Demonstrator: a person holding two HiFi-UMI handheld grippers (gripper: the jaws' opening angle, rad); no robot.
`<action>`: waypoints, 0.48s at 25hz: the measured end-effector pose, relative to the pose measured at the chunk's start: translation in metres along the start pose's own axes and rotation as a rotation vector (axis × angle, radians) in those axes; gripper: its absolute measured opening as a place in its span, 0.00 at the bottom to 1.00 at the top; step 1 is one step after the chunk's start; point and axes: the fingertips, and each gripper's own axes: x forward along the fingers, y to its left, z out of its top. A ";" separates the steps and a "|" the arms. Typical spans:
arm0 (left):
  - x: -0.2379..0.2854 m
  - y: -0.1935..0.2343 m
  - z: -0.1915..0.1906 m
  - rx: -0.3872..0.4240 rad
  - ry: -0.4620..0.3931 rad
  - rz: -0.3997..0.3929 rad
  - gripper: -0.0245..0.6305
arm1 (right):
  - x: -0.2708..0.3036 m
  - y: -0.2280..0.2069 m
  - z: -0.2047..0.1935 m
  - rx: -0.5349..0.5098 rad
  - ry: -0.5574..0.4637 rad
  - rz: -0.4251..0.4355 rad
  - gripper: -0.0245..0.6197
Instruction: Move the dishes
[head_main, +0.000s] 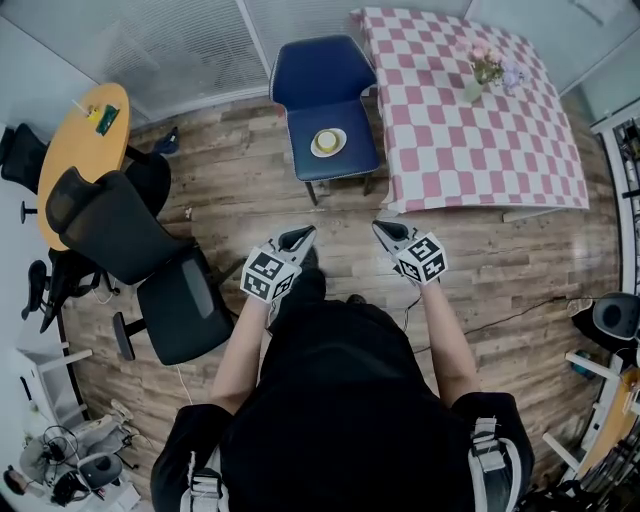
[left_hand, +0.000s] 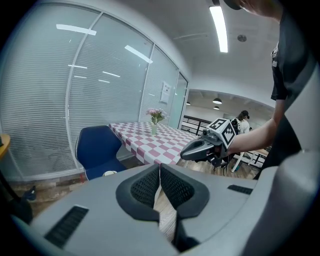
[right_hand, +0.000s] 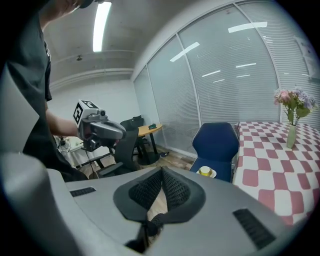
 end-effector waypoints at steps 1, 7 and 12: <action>0.001 0.010 0.002 0.001 0.001 -0.004 0.07 | 0.007 -0.003 0.003 0.005 0.002 -0.005 0.06; 0.007 0.077 0.014 -0.008 0.001 -0.034 0.07 | 0.059 -0.021 0.026 0.013 0.033 -0.033 0.06; 0.018 0.134 0.020 -0.013 0.003 -0.071 0.07 | 0.107 -0.043 0.039 -0.033 0.096 -0.088 0.06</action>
